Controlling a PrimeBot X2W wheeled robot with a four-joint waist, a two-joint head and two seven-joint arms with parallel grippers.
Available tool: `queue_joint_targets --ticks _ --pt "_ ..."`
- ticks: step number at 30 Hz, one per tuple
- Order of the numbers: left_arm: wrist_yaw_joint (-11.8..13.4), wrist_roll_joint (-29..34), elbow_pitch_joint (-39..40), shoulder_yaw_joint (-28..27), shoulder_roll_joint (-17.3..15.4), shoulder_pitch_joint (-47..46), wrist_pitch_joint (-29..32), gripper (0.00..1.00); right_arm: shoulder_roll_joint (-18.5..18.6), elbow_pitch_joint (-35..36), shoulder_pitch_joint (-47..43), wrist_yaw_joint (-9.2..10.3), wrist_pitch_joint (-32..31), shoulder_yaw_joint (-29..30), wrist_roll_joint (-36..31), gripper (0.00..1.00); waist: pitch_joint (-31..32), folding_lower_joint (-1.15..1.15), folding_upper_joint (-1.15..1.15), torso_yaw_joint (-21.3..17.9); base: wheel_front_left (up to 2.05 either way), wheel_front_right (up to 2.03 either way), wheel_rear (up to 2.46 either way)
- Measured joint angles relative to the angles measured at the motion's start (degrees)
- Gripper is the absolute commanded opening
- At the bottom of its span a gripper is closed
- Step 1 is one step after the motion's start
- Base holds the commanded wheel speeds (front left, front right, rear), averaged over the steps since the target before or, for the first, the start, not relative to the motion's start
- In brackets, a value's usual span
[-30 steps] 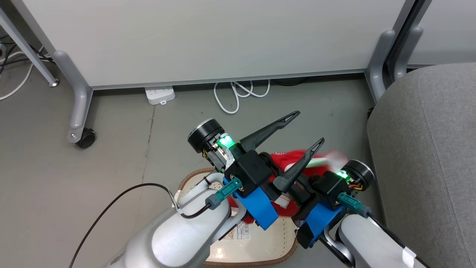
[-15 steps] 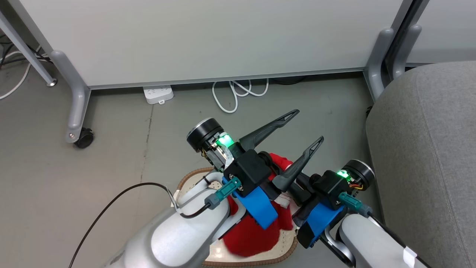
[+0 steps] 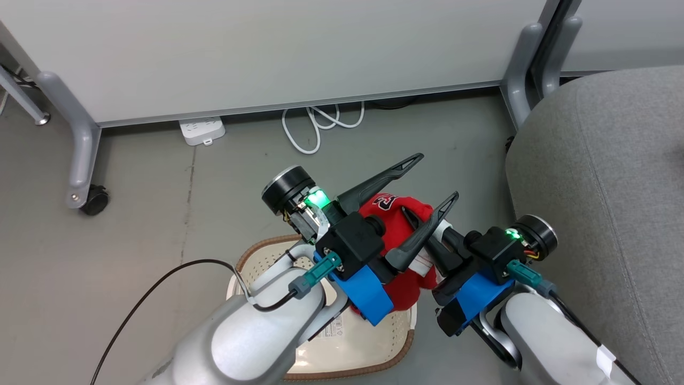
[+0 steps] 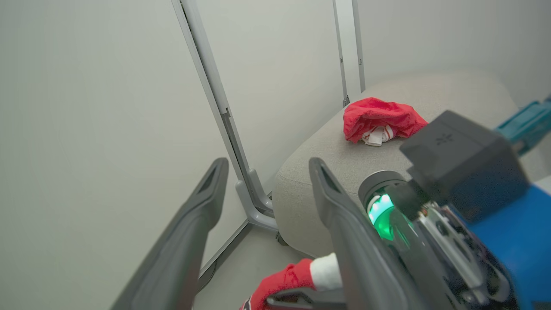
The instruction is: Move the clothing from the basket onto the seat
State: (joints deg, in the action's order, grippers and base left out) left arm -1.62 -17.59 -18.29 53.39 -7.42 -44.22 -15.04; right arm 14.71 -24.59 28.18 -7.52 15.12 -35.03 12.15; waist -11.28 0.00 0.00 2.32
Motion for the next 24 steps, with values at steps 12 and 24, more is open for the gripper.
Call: queue_joint_targets --ticks 12,24 --pt "-0.2 0.1 -0.1 0.6 -0.6 -1.2 0.0 1.0 -0.6 2.7 0.1 0.0 0.0 6.3 -1.8 0.0 -2.5 0.0 0.0 -5.8 0.0 0.0 0.0" --pt "-0.6 0.5 -0.1 1.7 -1.1 -2.7 0.8 1.0 -0.8 5.6 -0.4 0.0 0.0 14.6 -3.6 0.0 -5.2 0.0 0.0 -13.3 0.0 0.0 0.0"
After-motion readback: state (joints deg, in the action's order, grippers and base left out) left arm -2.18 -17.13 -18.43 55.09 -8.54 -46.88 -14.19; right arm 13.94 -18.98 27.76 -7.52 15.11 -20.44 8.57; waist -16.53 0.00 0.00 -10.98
